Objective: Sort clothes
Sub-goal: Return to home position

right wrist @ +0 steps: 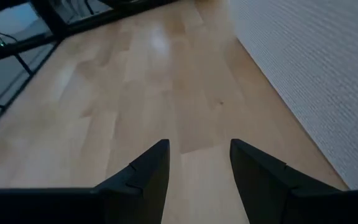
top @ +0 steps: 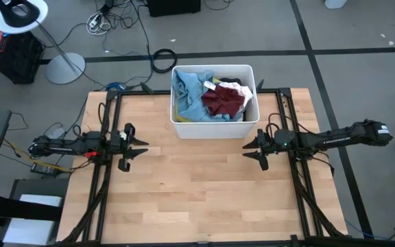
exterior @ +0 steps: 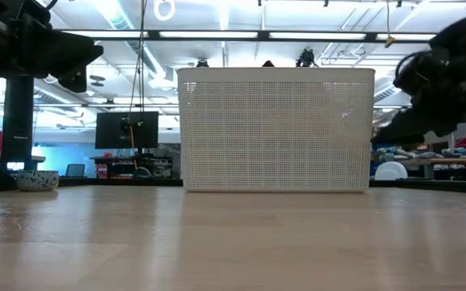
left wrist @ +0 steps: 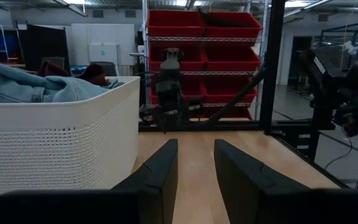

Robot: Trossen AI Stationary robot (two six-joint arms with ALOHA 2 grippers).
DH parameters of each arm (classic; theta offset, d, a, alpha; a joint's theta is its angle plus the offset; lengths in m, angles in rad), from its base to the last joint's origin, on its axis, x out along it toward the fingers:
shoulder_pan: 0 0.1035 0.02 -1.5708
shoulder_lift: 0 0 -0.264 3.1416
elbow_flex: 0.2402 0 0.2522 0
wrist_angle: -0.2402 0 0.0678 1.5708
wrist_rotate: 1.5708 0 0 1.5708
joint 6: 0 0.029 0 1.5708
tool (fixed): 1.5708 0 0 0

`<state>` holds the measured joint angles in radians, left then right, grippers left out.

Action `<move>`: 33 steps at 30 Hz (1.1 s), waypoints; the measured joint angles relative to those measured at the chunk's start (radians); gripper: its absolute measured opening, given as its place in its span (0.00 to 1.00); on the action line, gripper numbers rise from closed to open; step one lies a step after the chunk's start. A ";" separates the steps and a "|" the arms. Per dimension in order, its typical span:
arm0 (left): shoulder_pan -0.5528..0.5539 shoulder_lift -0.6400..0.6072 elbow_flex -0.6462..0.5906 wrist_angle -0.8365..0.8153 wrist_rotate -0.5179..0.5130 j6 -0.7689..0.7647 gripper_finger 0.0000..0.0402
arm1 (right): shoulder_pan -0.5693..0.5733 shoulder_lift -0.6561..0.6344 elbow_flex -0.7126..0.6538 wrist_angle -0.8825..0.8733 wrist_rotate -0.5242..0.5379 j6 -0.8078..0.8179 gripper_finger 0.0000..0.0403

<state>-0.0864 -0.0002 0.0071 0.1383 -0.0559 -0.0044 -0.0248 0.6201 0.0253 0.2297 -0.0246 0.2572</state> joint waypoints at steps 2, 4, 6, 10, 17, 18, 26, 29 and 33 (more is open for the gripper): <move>0.000 0.000 0.000 0.000 0.000 0.000 0.28 | -0.010 0.002 -0.015 -0.010 0.010 -0.023 0.43; 0.000 0.000 0.000 0.000 0.001 0.000 0.28 | -0.013 0.003 -0.015 -0.062 0.035 -0.048 0.43; 0.000 0.000 0.000 0.001 0.001 0.000 0.28 | -0.013 0.005 -0.016 -0.099 0.061 -0.070 0.43; 0.000 0.000 0.000 0.001 0.001 0.000 0.28 | -0.013 0.008 -0.016 -0.130 0.066 -0.075 0.43; 0.000 0.000 0.000 0.001 0.001 0.000 0.28 | -0.013 0.008 -0.016 -0.123 0.066 -0.076 0.43; 0.000 0.000 0.000 0.001 0.001 0.000 0.28 | -0.012 0.008 -0.016 -0.121 0.066 -0.076 0.43; 0.000 0.000 0.000 0.001 0.001 0.000 0.28 | -0.012 0.008 -0.017 -0.097 0.066 -0.076 0.43; 0.000 0.000 0.000 0.001 0.001 0.000 0.28 | -0.012 0.008 -0.017 -0.097 0.066 -0.076 0.43; 0.000 0.000 0.000 0.001 0.001 0.000 0.28 | -0.012 0.008 -0.017 -0.097 0.066 -0.076 0.43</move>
<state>-0.0866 -0.0002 0.0067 0.1394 -0.0551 -0.0044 -0.0372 0.6281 0.0078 0.1326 0.0417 0.1814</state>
